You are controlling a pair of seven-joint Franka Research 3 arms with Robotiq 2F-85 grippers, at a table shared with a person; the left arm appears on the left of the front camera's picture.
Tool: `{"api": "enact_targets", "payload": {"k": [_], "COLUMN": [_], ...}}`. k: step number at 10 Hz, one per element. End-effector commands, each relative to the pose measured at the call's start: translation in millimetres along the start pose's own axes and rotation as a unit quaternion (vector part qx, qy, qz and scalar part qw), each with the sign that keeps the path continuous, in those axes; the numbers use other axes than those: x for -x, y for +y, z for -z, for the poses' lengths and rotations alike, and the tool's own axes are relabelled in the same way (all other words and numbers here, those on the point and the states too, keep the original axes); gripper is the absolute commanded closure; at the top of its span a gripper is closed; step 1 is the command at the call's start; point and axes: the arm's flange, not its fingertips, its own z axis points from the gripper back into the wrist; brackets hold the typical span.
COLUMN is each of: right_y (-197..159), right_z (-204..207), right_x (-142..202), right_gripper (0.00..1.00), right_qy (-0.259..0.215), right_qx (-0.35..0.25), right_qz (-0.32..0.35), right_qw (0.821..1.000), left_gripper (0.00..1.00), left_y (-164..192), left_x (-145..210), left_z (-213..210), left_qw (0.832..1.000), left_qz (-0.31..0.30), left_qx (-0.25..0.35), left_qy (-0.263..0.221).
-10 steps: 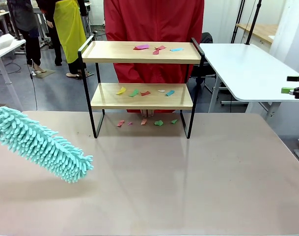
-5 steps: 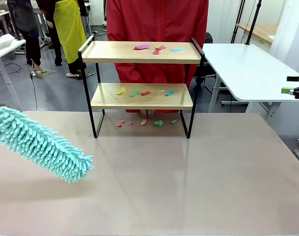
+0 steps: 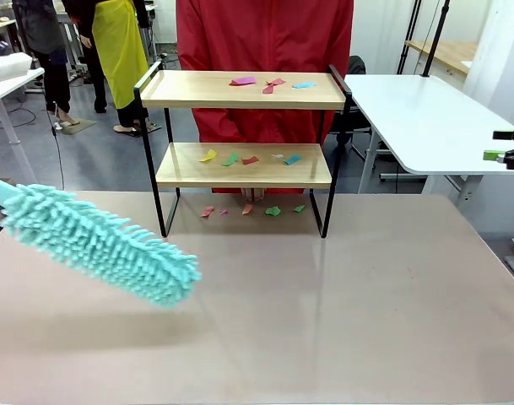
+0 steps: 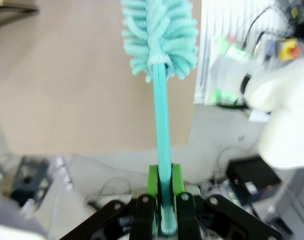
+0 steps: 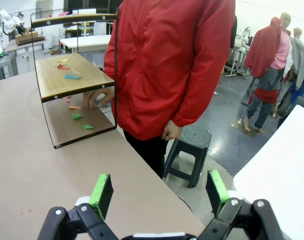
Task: Clean the shelf.
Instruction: Clean the specific section of the Shelf indicated by the human with the Duster.
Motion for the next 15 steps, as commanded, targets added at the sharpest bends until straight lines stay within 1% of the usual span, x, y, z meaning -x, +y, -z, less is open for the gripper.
{"api": "enact_targets", "payload": {"k": [1, 2, 3, 4, 6, 7, 8, 9, 10, 11, 12, 13, 14, 15], "right_y": [0, 0, 0, 0, 0, 0, 0, 0, 0, 0, 0, 0, 0, 0], "right_z": [1, 1, 1, 1, 1, 1, 1, 1, 1, 1, 1, 1, 1, 1], "right_x": [-6, -6, -6, -6, -6, -6, -6, -6, -6, -6, -6, -6, -6, -6], "right_gripper": [0.0, 0.0, 0.0, 0.0, 0.0, 0.0, 0.0, 0.0, 0.0, 0.0, 0.0, 0.0, 0.0, 0.0], "right_qy": [0.007, 0.007, 0.007, 0.007, 0.007, 0.007, 0.007, 0.007, 0.007, 0.007, 0.007, 0.007, 0.007, 0.007], "right_qx": [0.001, 0.001, 0.001, 0.001, 0.001, 0.001, 0.001, 0.001, 0.001, 0.001, 0.001, 0.001, 0.001, 0.001], "right_qz": [0.007, 0.007, 0.007, 0.007, 0.007, 0.007, 0.007, 0.007, 0.007, 0.007, 0.007, 0.007, 0.007, 0.007], "right_qw": [1.0, 1.0, 1.0, 1.0, 1.0, 1.0, 1.0, 1.0, 1.0, 1.0, 1.0, 1.0, 1.0, 1.0], "left_gripper": [0.87, 0.87, 0.87, 0.87, 0.87, 0.87, 0.87, 0.87, 0.87, 0.87, 0.87, 0.87, 0.87, 0.87], "left_y": [-5, -17, -29, -43, -86, -103, -114, -129, -139, -140, -133, -123, -138, -138], "left_x": [2, -13, -32, -52, -95, -110, -123, -138, -149, -162, -179, -195, -163, -163], "left_z": [7, 9, 11, 15, 26, 34, 42, 50, 59, 69, 78, 79, 69, 69], "left_qw": [0.996, 0.987, 0.981, 0.972, 0.947, 0.932, 0.915, 0.898, 0.88, 0.868, 0.866, 0.874, 0.873, 0.873], "left_qz": [0.004, -0.025, -0.049, -0.097, -0.216, -0.264, -0.302, -0.35, -0.394, -0.42, -0.419, -0.404, -0.412, -0.412], "left_qx": [0.03, 0.094, 0.103, 0.121, 0.116, 0.109, 0.114, 0.103, 0.078, 0.065, 0.079, 0.105, 0.07, 0.07], "left_qy": [-0.078, -0.125, -0.154, -0.174, -0.208, -0.222, -0.242, -0.247, -0.254, -0.256, -0.259, -0.249, -0.249, -0.249]}}
